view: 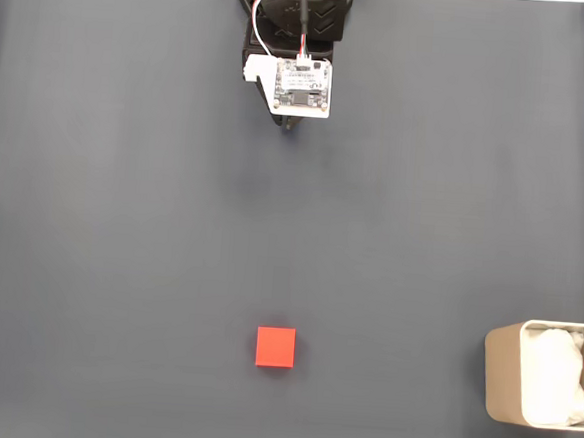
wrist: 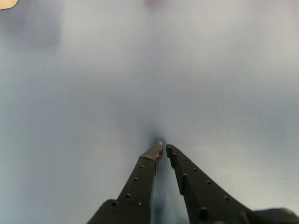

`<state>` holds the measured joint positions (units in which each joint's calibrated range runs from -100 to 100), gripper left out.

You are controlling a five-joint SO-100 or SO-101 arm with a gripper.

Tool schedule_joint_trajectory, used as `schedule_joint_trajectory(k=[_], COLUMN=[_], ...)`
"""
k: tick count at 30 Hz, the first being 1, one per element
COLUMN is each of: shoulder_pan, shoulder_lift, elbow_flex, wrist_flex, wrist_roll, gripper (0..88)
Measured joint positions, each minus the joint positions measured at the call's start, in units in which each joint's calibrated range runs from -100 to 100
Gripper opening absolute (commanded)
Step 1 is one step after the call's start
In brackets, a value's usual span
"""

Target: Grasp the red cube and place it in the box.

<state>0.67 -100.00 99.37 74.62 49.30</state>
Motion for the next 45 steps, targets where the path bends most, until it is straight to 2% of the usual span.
schedule_joint_trajectory(k=[28,31,36,45], shoulder_pan=[0.1,0.2,0.4,-1.6], shoulder_lift=[0.0,0.7,5.3,23.2], elbow_flex=[0.0,-0.2,-4.1,-19.9], wrist_flex=[-1.3,-5.4,-18.9,-33.0], wrist_roll=[0.0,0.3,0.3,0.5], gripper=[0.2,0.2,0.0,0.0])
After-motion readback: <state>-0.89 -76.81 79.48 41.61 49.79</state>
